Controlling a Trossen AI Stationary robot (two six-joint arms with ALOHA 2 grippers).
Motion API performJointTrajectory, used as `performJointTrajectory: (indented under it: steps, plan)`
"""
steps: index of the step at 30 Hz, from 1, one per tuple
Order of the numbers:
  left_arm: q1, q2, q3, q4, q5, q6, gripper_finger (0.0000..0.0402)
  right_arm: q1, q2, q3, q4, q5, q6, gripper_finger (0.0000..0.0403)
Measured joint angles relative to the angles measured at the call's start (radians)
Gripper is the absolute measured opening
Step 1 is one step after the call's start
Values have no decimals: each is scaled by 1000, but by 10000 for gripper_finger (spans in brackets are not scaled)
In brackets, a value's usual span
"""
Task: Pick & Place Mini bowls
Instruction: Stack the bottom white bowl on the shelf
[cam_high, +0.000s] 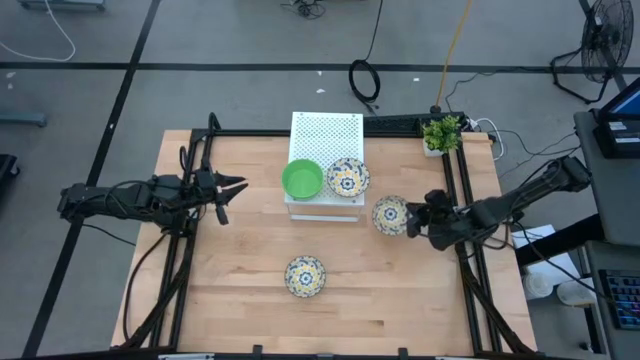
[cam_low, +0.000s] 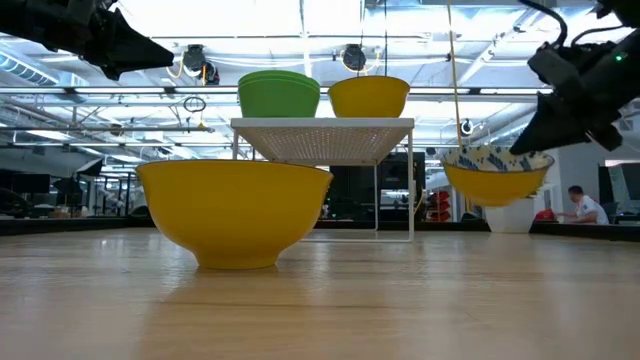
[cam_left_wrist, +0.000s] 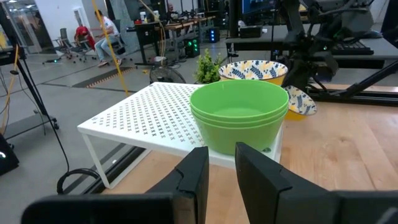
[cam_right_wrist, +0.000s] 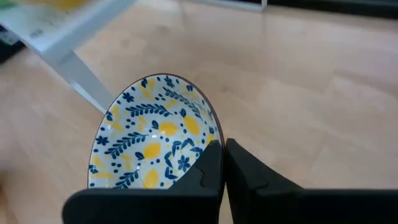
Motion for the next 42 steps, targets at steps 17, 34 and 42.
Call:
performJointTrajectory:
  steps: [17,34,42]
  plan:
    - [0,0,0,0,0,0,85,0,-150,2,16,104,-103,1]
    - [0,0,0,0,0,0,85,0,-258,3,306,69,-389,0]
    - [0,0,0,0,0,0,85,0,-241,3,554,21,-576,0]
